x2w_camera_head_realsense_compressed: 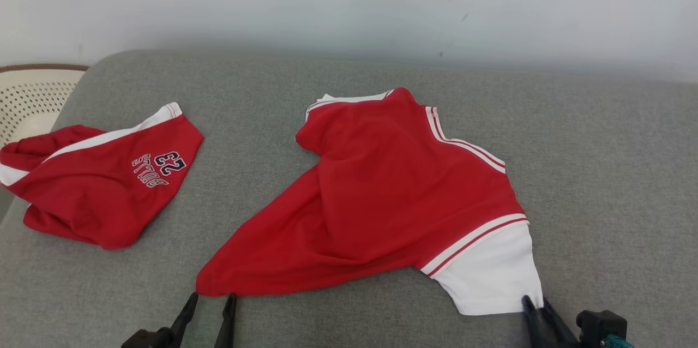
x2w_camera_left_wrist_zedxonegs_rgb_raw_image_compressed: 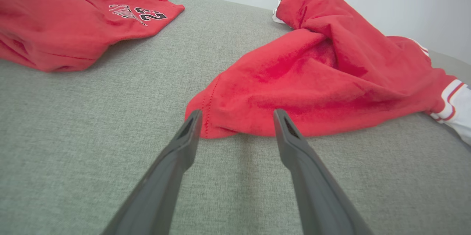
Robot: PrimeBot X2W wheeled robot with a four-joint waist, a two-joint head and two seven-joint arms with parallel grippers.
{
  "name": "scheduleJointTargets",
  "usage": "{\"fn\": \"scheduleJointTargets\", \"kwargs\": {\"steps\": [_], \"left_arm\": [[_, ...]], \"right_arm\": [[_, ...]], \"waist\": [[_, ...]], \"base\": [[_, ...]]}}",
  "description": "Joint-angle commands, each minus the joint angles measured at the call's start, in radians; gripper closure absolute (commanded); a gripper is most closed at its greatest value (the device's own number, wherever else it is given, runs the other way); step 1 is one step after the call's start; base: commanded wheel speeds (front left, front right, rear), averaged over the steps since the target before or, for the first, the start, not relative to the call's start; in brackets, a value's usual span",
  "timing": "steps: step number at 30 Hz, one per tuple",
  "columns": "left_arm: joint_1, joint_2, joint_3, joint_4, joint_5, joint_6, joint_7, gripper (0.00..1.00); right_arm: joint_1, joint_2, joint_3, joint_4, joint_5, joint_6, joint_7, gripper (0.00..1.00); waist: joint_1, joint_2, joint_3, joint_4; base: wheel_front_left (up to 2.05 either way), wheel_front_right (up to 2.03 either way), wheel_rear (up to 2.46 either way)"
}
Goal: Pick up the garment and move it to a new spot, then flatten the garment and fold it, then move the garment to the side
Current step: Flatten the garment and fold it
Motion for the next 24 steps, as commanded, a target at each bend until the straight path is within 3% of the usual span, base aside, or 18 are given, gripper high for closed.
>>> {"fn": "scheduleJointTargets", "kwargs": {"steps": [1,2,3,12,19,20,21,22,24], "left_arm": [[0.015,0.000,0.001,-0.003,-0.001,-0.003,-0.001,0.00],[0.013,0.000,0.002,-0.004,-0.001,-0.003,-0.001,0.00],[0.008,0.000,0.002,-0.007,-0.002,-0.002,-0.001,0.00],[0.008,0.000,-0.007,-0.024,-0.011,0.006,-0.001,0.00],[-0.014,0.000,-0.019,-0.023,-0.032,0.007,-0.001,0.00],[-0.024,0.000,-0.027,-0.021,-0.032,0.006,-0.001,0.00],[-0.037,0.000,-0.030,-0.021,-0.034,0.005,-0.001,0.00],[-0.052,0.000,-0.038,-0.019,-0.033,0.004,-0.001,0.00],[-0.084,0.000,-0.051,-0.004,-0.028,0.002,-0.001,0.00]], "right_arm": [[0.000,0.007,0.008,0.020,0.005,-0.001,0.008,0.82],[-0.003,0.005,0.006,0.024,0.006,-0.001,0.008,0.97],[-0.009,0.002,-0.005,0.033,0.006,-0.001,0.008,1.00],[0.033,-0.020,-0.139,-0.016,-0.047,-0.001,0.004,1.00],[0.090,-0.025,-0.182,-0.016,-0.059,-0.001,0.005,1.00],[0.094,-0.023,-0.194,-0.020,-0.059,-0.001,0.005,0.79],[0.098,-0.019,-0.205,-0.030,-0.063,-0.001,0.005,0.20],[0.102,-0.015,-0.218,-0.042,-0.066,-0.001,0.004,0.00],[0.105,-0.016,-0.239,-0.071,-0.079,-0.001,0.004,0.00]], "waist": [[0.0000,0.0000,0.008,0.006],[0.0000,0.0000,0.010,0.006],[0.0000,0.0000,0.012,0.005],[0.0000,0.0000,0.000,-0.029],[0.0000,0.0000,-0.009,-0.072],[0.0000,0.0000,-0.008,-0.079],[0.0000,0.0000,-0.006,-0.087],[0.0000,0.0000,-0.004,-0.093],[0.0000,0.0000,0.005,-0.108]], "base": [[0.00,0.00,0.00],[0.00,0.00,0.00],[0.00,0.00,0.00],[0.00,0.00,0.00],[0.00,0.00,0.00],[0.00,0.00,0.00],[0.00,0.00,0.00],[0.00,0.00,0.00],[0.00,0.00,0.00]]}}
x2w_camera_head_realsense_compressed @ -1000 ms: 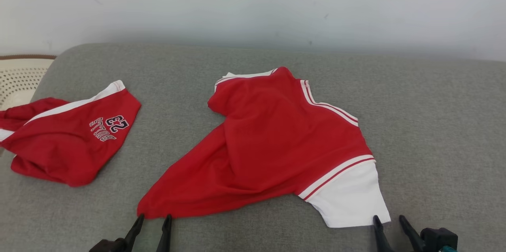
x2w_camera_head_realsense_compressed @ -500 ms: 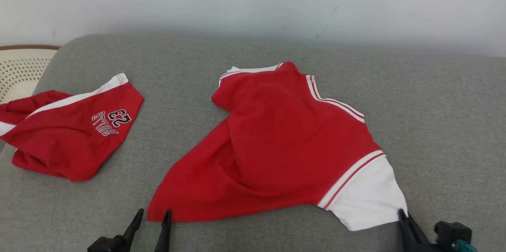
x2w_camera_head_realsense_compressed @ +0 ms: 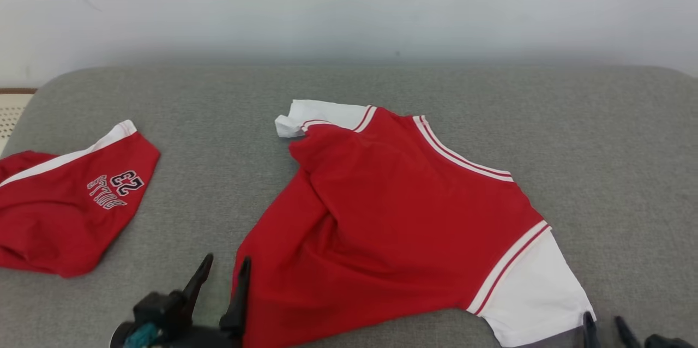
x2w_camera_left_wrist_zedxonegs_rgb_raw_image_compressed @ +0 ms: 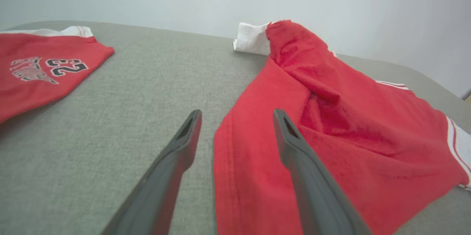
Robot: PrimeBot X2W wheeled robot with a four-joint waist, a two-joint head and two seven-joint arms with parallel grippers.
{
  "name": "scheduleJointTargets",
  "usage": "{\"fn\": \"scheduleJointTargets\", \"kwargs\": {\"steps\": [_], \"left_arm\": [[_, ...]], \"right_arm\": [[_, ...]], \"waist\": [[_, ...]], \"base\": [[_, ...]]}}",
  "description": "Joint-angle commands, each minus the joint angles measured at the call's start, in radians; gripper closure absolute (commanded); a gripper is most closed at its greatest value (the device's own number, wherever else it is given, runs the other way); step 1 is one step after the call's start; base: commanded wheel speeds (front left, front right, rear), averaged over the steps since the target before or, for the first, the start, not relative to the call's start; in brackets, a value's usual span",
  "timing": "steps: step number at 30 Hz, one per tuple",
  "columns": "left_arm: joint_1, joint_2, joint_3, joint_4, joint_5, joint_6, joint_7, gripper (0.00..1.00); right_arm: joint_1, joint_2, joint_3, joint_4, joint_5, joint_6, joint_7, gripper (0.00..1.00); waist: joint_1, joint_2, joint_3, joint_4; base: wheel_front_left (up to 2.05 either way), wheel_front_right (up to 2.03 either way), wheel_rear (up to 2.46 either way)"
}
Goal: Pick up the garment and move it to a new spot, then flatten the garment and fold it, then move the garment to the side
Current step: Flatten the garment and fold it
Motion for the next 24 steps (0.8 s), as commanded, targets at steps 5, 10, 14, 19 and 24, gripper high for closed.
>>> {"fn": "scheduleJointTargets", "kwargs": {"steps": [5,10,14,19,24], "left_arm": [[-0.141,0.000,-0.044,0.091,-0.005,-0.009,-0.001,0.00],[-0.270,0.002,-0.066,0.261,0.006,-0.012,-0.001,0.00],[-0.359,0.020,-0.078,0.418,0.023,-0.003,0.002,0.00],[-0.444,0.031,-0.100,0.568,0.047,0.017,0.004,0.00],[-0.488,0.024,-0.108,0.595,0.032,0.006,0.001,1.00]], "right_arm": [[0.002,0.001,-0.035,-0.074,-0.028,-0.001,-0.001,0.00],[-0.021,0.008,-0.028,-0.104,-0.037,-0.001,-0.001,0.00],[-0.030,0.014,-0.018,-0.116,-0.039,-0.001,-0.001,0.00],[-0.045,0.016,-0.015,-0.127,-0.036,-0.001,-0.001,0.00],[-0.048,0.019,-0.021,-0.134,-0.031,-0.001,-0.001,0.00]], "waist": [[0.0000,0.0000,0.047,-0.058],[0.0000,0.0000,0.082,-0.104],[0.0000,0.0000,0.102,-0.133],[0.0000,0.0000,0.119,-0.152],[0.0000,0.0000,0.130,-0.153]], "base": [[0.00,0.00,0.00],[0.00,0.00,0.00],[0.00,0.00,0.00],[0.00,0.00,0.00],[0.00,0.00,0.00]]}}
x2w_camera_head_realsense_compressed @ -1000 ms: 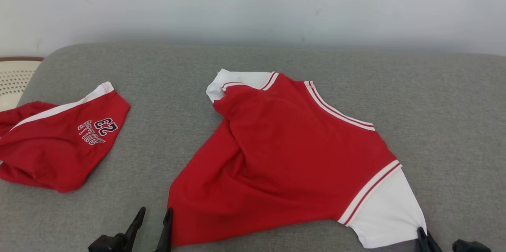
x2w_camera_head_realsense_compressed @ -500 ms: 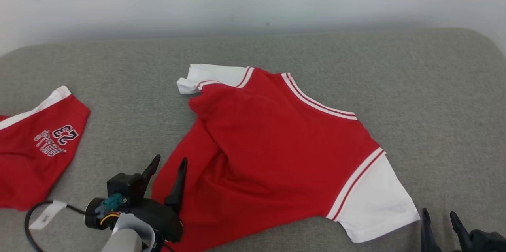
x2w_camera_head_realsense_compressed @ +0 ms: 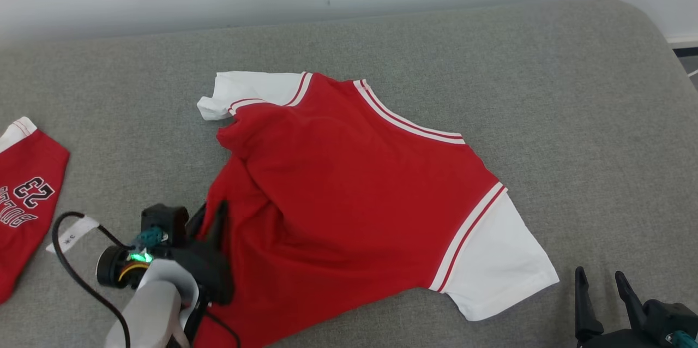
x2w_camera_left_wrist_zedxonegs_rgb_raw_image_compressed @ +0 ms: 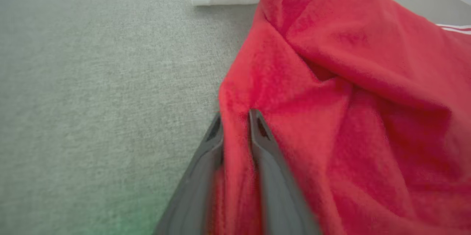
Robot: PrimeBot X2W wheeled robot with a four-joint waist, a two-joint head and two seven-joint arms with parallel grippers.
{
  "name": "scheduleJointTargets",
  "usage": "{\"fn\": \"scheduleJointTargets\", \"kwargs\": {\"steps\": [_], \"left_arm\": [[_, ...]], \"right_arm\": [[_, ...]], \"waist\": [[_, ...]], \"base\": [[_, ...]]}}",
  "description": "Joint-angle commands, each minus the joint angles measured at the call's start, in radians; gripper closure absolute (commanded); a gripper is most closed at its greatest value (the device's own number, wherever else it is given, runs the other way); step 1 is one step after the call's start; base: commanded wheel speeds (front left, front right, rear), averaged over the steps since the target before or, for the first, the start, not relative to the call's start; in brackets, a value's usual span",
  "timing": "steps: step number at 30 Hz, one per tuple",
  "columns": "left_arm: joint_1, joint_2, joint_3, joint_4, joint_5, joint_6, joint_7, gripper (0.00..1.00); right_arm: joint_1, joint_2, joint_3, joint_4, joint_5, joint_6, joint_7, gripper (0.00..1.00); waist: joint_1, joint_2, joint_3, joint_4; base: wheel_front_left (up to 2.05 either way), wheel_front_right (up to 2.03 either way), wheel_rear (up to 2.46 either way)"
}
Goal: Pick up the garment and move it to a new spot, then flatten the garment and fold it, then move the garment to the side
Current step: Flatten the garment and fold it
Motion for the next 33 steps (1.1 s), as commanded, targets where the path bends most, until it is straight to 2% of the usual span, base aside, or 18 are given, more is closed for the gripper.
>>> {"fn": "scheduleJointTargets", "kwargs": {"steps": [1,6,11,19,20,21,22,27,33], "left_arm": [[-0.008,0.000,0.010,-0.032,-0.010,0.007,0.002,1.00],[0.011,0.024,0.045,-0.117,-0.011,0.040,0.000,1.00],[-0.011,0.053,0.100,-0.208,0.000,0.098,0.000,1.00],[-0.059,0.102,0.162,-0.178,0.006,0.152,0.000,1.00],[-0.057,0.103,0.169,-0.181,0.010,0.162,0.000,0.67],[-0.052,0.105,0.175,-0.181,0.010,0.168,0.000,0.12],[-0.046,0.108,0.182,-0.183,0.009,0.172,0.000,0.00],[0.027,0.106,0.224,-0.231,-0.004,0.181,0.000,0.00],[0.172,0.079,0.247,-0.321,0.004,0.154,0.000,0.00]], "right_arm": [[-0.003,0.004,-0.003,-0.004,0.002,-0.001,0.000,0.00],[-0.016,0.009,0.004,-0.005,-0.001,-0.001,0.000,0.00],[-0.034,0.000,0.020,-0.008,0.006,-0.001,0.000,0.00],[-0.066,-0.006,0.045,0.001,0.014,-0.001,0.000,0.00],[-0.067,-0.004,0.045,0.004,0.015,-0.001,0.000,0.00],[-0.066,-0.004,0.043,0.005,0.017,-0.001,0.000,0.00],[-0.063,-0.002,0.039,0.007,0.020,-0.001,0.000,0.00],[-0.032,0.008,0.023,0.014,0.020,-0.001,-0.001,0.00],[-0.004,0.013,0.023,0.020,0.021,-0.001,-0.001,0.00]], "waist": [[-0.0001,-0.0001,0.009,0.002],[-0.0001,-0.0001,0.024,0.009],[-0.0001,-0.0001,0.051,0.004],[-0.0001,-0.0001,0.091,-0.042],[-0.0001,-0.0001,0.091,-0.048],[-0.0001,-0.0001,0.089,-0.051],[-0.0001,-0.0001,0.086,-0.053],[-0.0001,-0.0001,0.042,-0.045],[-0.0001,-0.0001,-0.042,-0.006]], "base": [[0.00,0.00,0.00],[0.00,0.00,0.00],[0.00,0.00,0.00],[0.00,0.00,0.00],[0.00,0.00,0.00],[0.00,0.00,0.00],[0.00,0.00,0.00],[0.00,0.00,0.00],[0.00,0.00,0.00]]}}
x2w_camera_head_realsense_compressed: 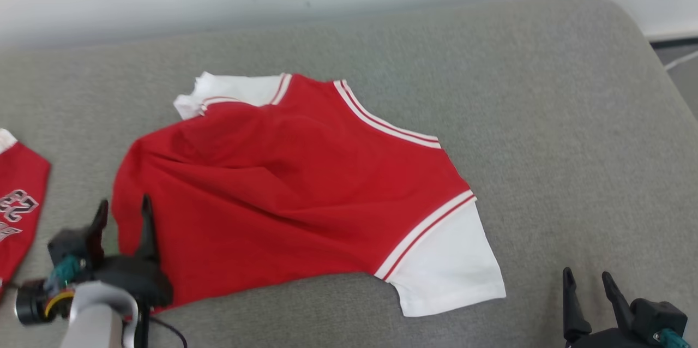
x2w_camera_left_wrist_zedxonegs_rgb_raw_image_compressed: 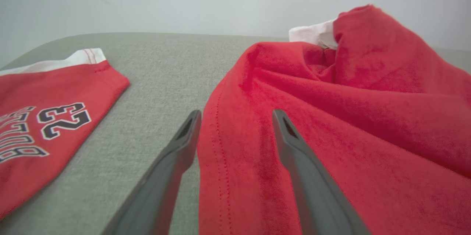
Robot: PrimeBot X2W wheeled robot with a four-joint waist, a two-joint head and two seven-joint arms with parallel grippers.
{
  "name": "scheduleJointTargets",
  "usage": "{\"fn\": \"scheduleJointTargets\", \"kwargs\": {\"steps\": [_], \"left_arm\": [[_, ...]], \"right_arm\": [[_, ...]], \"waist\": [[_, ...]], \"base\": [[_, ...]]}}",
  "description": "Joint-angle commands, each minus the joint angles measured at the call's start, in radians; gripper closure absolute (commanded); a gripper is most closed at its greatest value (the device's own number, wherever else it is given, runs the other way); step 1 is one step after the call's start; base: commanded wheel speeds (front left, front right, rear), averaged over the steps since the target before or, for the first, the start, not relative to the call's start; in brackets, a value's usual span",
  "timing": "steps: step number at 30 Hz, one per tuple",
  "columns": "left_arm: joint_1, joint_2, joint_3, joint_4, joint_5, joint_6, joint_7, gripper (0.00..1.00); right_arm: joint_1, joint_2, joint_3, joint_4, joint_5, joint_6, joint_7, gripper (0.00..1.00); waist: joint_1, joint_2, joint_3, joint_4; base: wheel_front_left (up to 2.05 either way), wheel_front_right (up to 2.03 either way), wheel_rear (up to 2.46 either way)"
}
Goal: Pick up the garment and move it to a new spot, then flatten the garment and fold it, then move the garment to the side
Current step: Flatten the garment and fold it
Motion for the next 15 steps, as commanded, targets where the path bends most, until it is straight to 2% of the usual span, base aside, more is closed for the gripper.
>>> {"fn": "scheduleJointTargets", "kwargs": {"steps": [1,9,15], "left_arm": [[0.036,-0.001,0.010,-0.017,-0.002,-0.008,-0.001,0.00],[0.235,-0.068,0.029,-0.127,-0.026,-0.080,-0.001,0.00],[0.312,-0.094,0.033,-0.135,-0.057,-0.136,-0.001,0.00]], "right_arm": [[0.015,0.000,0.005,0.001,0.007,-0.001,-0.001,0.00],[0.041,0.010,0.021,0.011,0.010,-0.001,0.000,0.00],[0.040,0.008,0.030,0.011,0.014,-0.001,0.000,0.00]], "waist": [[0.0001,-0.0001,-0.061,0.043],[0.0001,-0.0001,-0.131,0.081],[0.0001,-0.0001,-0.137,0.086]], "base": [[0.00,0.00,0.00],[0.00,0.00,0.00],[0.00,0.00,0.00]]}}
